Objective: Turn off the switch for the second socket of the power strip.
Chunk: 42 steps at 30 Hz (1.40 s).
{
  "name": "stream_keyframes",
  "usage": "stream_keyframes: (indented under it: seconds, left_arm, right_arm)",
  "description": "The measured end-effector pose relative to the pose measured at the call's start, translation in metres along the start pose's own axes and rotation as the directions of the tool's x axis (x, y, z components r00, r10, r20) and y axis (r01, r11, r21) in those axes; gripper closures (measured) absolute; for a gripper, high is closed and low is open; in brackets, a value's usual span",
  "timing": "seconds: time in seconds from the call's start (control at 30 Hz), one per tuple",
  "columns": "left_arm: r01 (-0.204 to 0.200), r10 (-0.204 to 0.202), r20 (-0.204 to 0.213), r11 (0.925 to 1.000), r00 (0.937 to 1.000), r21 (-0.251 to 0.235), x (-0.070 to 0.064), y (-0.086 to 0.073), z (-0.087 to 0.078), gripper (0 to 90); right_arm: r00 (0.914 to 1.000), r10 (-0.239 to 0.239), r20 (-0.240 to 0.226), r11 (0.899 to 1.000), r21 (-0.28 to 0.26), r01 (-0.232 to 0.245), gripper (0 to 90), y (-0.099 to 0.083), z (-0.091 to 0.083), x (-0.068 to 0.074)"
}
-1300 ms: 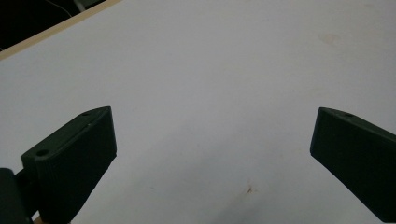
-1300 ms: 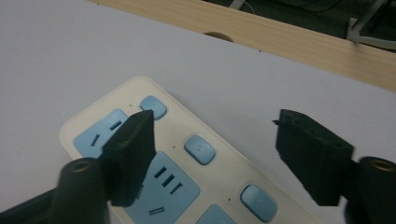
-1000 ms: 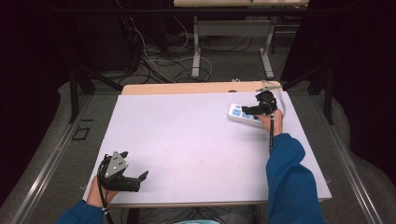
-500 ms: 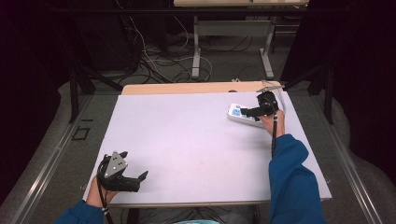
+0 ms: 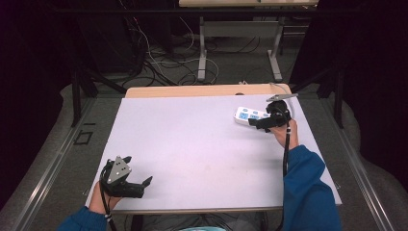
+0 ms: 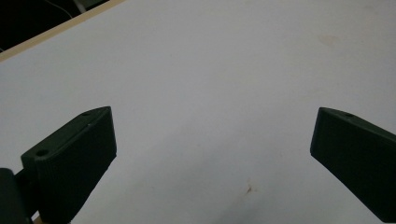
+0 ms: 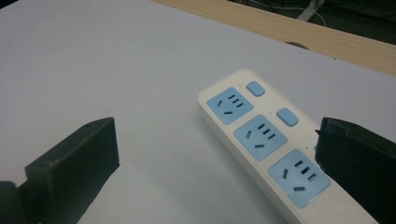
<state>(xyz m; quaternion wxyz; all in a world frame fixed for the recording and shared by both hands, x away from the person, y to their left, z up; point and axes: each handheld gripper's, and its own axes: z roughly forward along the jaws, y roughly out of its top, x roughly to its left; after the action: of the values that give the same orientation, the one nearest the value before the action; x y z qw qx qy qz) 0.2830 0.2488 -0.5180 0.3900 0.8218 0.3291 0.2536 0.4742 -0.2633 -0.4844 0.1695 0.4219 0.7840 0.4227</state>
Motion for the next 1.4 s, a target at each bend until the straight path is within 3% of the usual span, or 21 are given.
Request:
stream_keyframes:
  seconds: [0.7,1.4]
  left_arm:
    - [-0.001,0.001,-0.005,1.0,1.0,-0.001,0.0,0.0,0.0,0.3]
    - [0.004,-0.004,-0.002,1.0,1.0,0.006,-0.001,0.0,0.001,0.3]
  right_arm:
    - [0.9945,-0.09,-0.054,0.996,0.003,0.091,0.0,-0.036,-0.033,0.051]
    - [0.9841,-0.155,-0.086,0.988,-0.004,0.155,0.0,-0.066,-0.054,0.08]
